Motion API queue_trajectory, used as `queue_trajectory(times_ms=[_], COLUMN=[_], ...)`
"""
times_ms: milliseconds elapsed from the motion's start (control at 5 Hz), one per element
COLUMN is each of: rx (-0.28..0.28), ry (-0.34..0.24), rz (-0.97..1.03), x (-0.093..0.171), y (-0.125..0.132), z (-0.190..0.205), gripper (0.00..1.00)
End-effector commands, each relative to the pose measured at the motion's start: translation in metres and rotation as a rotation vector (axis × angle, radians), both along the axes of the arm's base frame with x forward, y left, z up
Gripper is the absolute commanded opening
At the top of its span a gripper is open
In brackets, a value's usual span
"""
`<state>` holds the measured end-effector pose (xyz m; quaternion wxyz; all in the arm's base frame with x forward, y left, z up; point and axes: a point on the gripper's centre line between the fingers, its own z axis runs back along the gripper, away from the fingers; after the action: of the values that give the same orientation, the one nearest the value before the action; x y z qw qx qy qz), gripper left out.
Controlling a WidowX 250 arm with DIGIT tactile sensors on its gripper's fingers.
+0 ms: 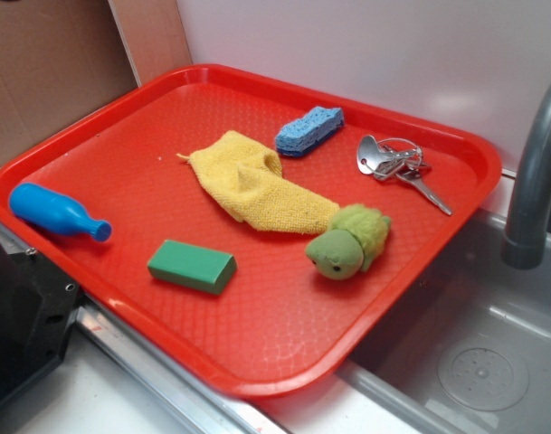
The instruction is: Grab the green animal.
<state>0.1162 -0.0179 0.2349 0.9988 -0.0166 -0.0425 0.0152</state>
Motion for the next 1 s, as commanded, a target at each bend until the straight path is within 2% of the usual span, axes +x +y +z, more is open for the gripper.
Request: queue_trajectory(times_ms=[0,200,400,600,800], rx=[0.0,-0.034,-0.07,-0.075,-0.05], ry=[0.0,0.037,0.11,0.134,0.16], rz=[0.0,0.076,0.183,0.239,0.229], x=[0.0,0.04,0.093,0.144,0.169], y=[0.0,-0.047,-0.073,-0.097,-0.103], z=[0.0,-0.032,-0.072,-0.114,-0.149], gripper=[1.0,1.0,1.0,1.0,1.0])
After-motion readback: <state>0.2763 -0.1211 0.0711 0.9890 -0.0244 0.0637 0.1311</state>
